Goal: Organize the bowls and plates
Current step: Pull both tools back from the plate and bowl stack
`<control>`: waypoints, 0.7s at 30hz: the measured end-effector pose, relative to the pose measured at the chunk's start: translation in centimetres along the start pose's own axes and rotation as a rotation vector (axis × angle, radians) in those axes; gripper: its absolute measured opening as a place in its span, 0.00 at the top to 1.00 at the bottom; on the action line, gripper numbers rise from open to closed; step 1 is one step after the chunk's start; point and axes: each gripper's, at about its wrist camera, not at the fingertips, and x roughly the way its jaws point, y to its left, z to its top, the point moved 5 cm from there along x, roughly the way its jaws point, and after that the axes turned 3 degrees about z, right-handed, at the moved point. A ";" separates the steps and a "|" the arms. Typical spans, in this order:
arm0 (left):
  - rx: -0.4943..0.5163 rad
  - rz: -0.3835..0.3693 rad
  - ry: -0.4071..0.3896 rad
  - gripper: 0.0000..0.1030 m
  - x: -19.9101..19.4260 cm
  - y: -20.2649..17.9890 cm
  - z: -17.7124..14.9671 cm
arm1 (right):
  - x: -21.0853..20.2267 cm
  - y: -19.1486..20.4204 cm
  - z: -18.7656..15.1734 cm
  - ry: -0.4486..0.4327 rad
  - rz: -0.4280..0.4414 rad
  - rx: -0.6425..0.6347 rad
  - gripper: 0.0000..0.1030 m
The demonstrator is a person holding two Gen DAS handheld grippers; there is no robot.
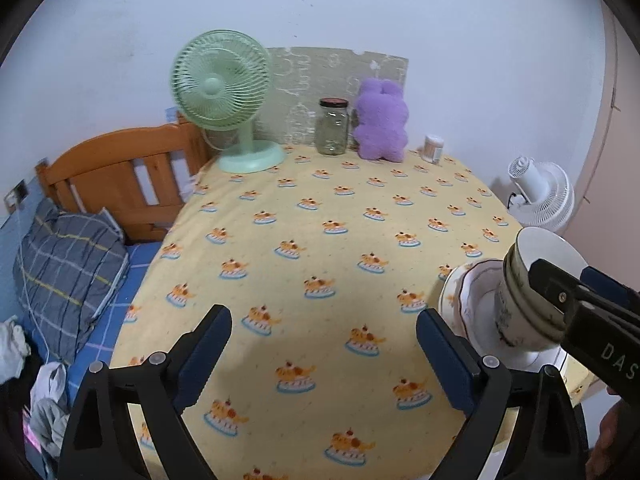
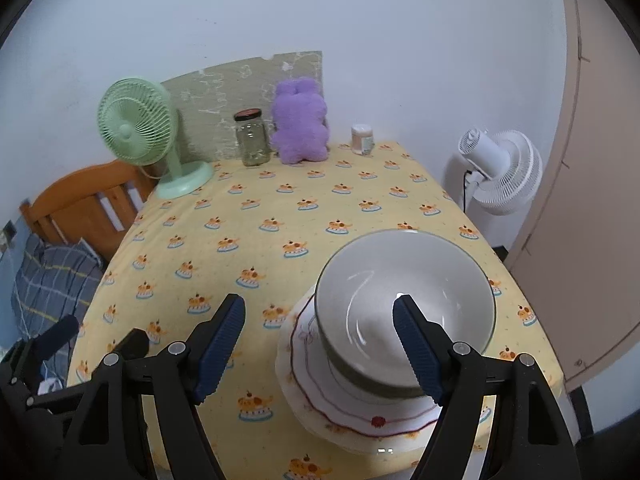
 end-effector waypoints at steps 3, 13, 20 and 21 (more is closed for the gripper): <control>-0.018 0.015 -0.016 0.08 -1.1 0.4 -1.1 | -0.7 0.0 -1.5 -0.011 0.018 -0.021 0.22; -0.026 0.049 -0.056 0.07 -3.6 0.0 -5.2 | -2.8 -0.5 -5.9 -0.044 0.049 -0.049 0.17; -0.036 0.047 -0.083 0.07 -4.6 0.2 -5.7 | -4.0 -0.5 -7.0 -0.078 0.052 -0.052 0.16; -0.035 0.047 -0.088 0.07 -4.8 0.2 -5.7 | -4.3 -0.6 -7.0 -0.085 0.050 -0.050 0.16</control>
